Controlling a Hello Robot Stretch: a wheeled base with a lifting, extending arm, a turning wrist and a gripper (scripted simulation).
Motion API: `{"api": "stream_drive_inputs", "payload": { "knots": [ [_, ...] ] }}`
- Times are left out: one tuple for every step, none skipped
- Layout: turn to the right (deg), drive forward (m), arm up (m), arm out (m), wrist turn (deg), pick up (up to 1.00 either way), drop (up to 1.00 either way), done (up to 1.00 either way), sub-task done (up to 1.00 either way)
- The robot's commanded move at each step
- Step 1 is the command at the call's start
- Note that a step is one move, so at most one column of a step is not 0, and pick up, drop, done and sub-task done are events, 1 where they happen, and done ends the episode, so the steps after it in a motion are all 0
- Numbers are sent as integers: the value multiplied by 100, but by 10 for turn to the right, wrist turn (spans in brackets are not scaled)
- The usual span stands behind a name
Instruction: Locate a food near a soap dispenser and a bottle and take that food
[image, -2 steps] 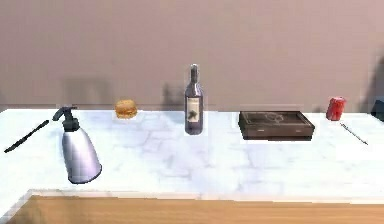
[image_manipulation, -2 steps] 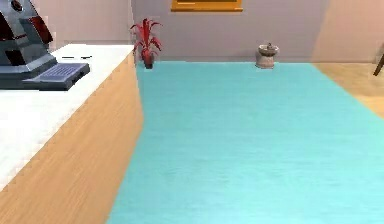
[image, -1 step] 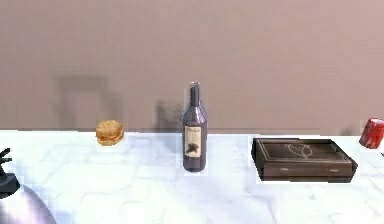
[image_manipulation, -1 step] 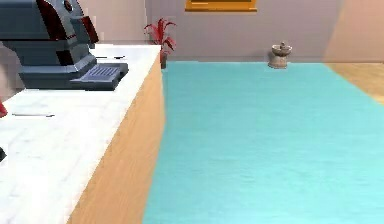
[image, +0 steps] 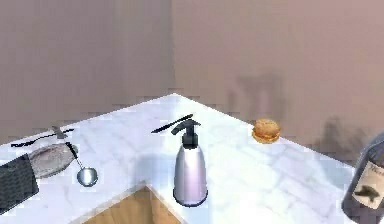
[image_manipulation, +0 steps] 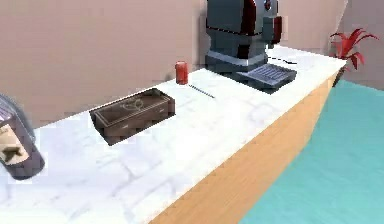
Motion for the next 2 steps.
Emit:
{"api": "stream_drive_inputs", "payload": {
  "knots": [
    [-450,0,0,0,0,0,0,0,0],
    [-210,0,0,0,0,0,0,0,0]
  ]
}}
